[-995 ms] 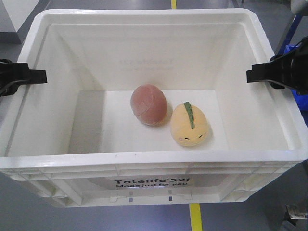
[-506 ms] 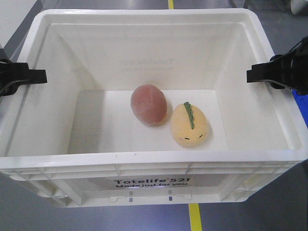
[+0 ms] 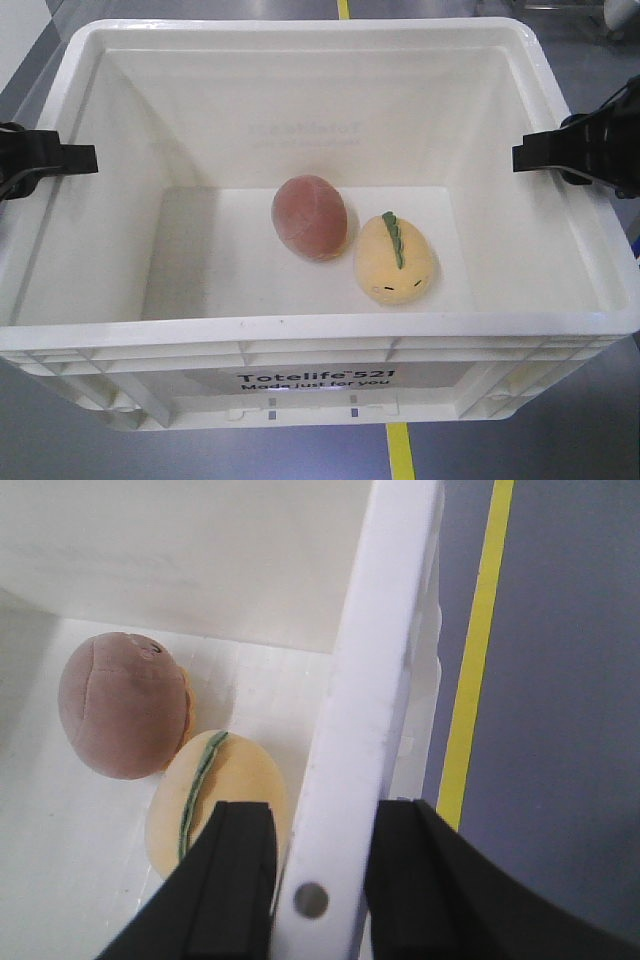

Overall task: Place moving items into box and shelve
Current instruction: 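Keep holding the tote level while driving toward the shelves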

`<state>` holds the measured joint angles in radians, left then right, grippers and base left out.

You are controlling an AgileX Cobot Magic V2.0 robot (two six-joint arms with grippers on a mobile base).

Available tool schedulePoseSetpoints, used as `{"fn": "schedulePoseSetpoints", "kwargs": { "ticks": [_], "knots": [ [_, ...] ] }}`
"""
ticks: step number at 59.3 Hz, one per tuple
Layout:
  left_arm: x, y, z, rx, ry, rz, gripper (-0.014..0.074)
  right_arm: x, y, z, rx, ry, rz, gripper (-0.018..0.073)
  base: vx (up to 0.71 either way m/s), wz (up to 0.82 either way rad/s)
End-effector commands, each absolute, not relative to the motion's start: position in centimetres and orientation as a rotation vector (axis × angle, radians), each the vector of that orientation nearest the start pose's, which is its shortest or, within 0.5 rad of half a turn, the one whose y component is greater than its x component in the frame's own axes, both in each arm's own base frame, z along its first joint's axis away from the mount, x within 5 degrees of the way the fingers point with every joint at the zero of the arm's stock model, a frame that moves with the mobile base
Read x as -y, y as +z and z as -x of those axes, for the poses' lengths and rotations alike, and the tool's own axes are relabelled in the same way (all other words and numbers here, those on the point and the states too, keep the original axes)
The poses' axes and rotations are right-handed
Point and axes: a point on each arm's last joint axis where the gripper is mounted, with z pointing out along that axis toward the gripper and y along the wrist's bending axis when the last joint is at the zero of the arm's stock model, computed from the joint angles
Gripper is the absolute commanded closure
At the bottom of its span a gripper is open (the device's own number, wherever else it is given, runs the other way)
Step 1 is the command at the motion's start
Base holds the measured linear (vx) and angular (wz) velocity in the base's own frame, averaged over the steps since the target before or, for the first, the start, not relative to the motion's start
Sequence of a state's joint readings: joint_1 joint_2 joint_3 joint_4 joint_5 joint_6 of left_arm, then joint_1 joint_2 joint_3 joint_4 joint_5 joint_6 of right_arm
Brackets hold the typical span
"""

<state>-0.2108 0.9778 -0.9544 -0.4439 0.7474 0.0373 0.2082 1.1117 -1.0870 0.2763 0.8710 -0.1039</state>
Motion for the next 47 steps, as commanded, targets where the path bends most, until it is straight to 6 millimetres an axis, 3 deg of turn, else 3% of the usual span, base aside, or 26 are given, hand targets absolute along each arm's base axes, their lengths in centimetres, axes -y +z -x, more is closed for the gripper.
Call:
{"fn": "schedulePoseSetpoints", "kwargs": {
  "ticks": [1, 47],
  "knots": [
    [6.80, 39.57, -18.14, -2.037, -0.687, -0.021, 0.0600, -6.68, 39.68, -21.14, -2.168, 0.458, 0.213, 0.0564, 0.49, -0.04],
    [6.80, 39.57, -18.14, -2.037, -0.687, -0.021, 0.0600, -6.68, 39.68, -21.14, -2.168, 0.458, 0.213, 0.0564, 0.49, -0.02]
  ]
}}
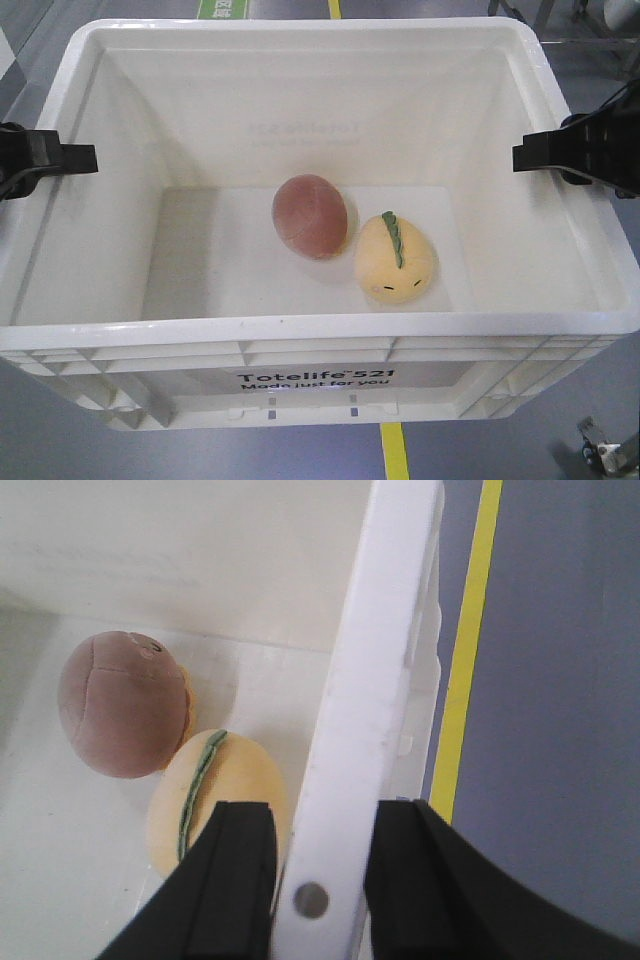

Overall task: Place moving items into box and shelve
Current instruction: 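Keep holding the tote level while driving toward the shelves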

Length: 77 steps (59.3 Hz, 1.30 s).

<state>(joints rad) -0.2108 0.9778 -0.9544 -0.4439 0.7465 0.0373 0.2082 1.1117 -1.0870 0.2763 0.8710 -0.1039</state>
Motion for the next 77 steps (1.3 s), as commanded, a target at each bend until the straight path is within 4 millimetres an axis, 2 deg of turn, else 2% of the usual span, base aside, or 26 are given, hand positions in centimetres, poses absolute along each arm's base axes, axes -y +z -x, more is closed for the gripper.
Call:
{"fn": "schedulePoseSetpoints", "kwargs": {
  "ticks": [1, 77],
  "knots": [
    [6.80, 39.57, -18.14, -2.037, -0.687, -0.021, 0.0600, -6.68, 39.68, -21.14, -2.168, 0.458, 0.213, 0.0564, 0.47, -0.01],
    [6.80, 39.57, -18.14, -2.037, -0.687, -0.021, 0.0600, -6.68, 39.68, -21.14, -2.168, 0.458, 0.213, 0.0564, 0.42, -0.05]
  ]
}}
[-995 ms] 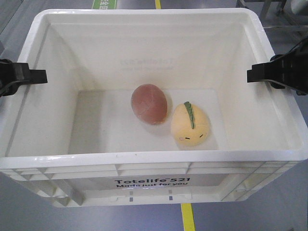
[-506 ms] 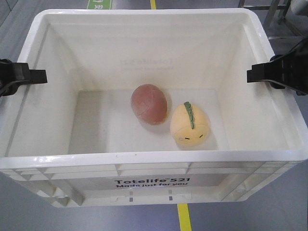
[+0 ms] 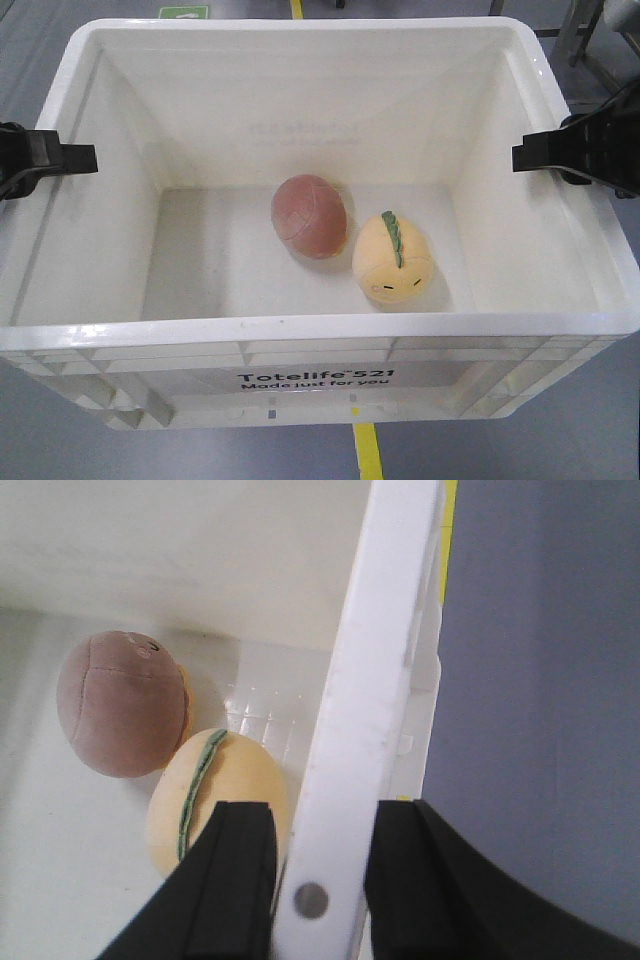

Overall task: Place moving items into box and shelve
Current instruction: 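Keep holding the tote level while driving toward the shelves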

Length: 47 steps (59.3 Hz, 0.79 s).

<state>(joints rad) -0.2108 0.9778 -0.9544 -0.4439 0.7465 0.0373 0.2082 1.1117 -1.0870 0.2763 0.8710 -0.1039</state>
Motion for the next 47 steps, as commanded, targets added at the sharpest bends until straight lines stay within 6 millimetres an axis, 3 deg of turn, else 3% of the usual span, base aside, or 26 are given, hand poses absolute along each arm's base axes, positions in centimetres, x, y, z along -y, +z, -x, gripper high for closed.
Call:
{"fn": "schedulePoseSetpoints", "kwargs": {
  "ticks": [1, 25, 47],
  "knots": [
    [6.80, 39.57, -18.14, -2.037, -0.687, -0.021, 0.0600, -6.68, 39.68, -21.14, -2.168, 0.458, 0.213, 0.0564, 0.38, -0.15],
    [6.80, 39.57, -18.14, -2.037, -0.687, -0.021, 0.0600, -6.68, 39.68, -21.14, -2.168, 0.458, 0.213, 0.0564, 0.36, -0.24],
    [6.80, 39.57, -18.14, -2.037, -0.687, -0.021, 0.0600, -6.68, 39.68, -21.14, -2.168, 0.458, 0.213, 0.0564, 0.33, -0.47]
  ]
}}
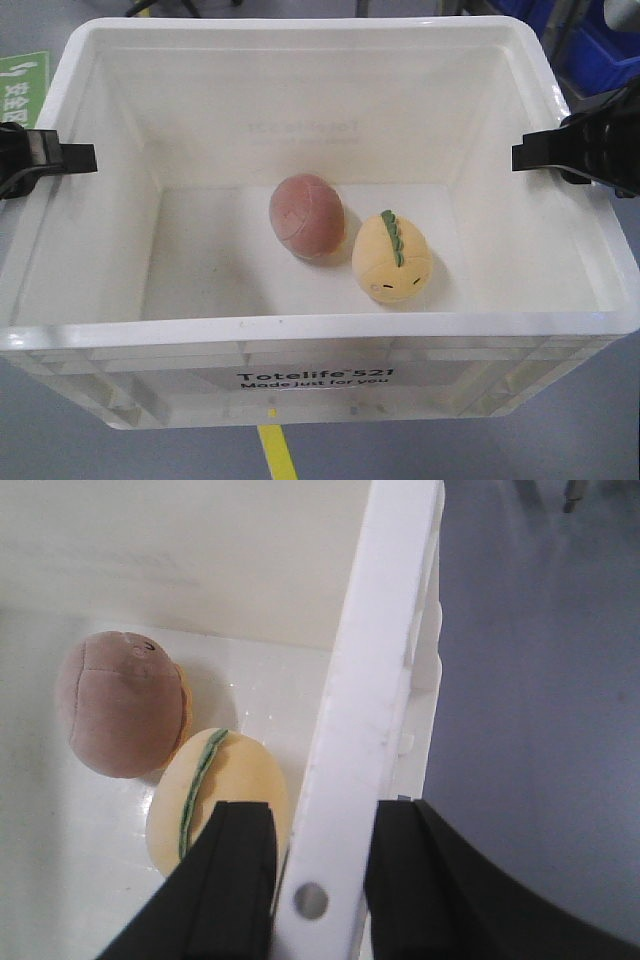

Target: Place moving items into box and shelve

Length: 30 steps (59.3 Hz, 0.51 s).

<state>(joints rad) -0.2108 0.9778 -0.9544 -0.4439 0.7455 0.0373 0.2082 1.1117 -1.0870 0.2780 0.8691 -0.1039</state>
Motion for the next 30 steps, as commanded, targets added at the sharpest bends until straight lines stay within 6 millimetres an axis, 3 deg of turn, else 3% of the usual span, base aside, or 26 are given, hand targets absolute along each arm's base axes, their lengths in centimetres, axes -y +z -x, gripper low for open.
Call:
{"fn": "schedulePoseSetpoints", "kwargs": {
  "ticks": [1, 30],
  "knots": [
    [6.80, 39.57, -18.14, -2.037, -0.687, -0.021, 0.0600, -6.68, 39.68, -21.14, -2.168, 0.458, 0.213, 0.0564, 0.32, -0.60],
    [6.80, 39.57, -18.14, -2.037, -0.687, -0.021, 0.0600, -6.68, 39.68, -21.14, -2.168, 0.458, 0.213, 0.0564, 0.29, -0.67]
  ]
}}
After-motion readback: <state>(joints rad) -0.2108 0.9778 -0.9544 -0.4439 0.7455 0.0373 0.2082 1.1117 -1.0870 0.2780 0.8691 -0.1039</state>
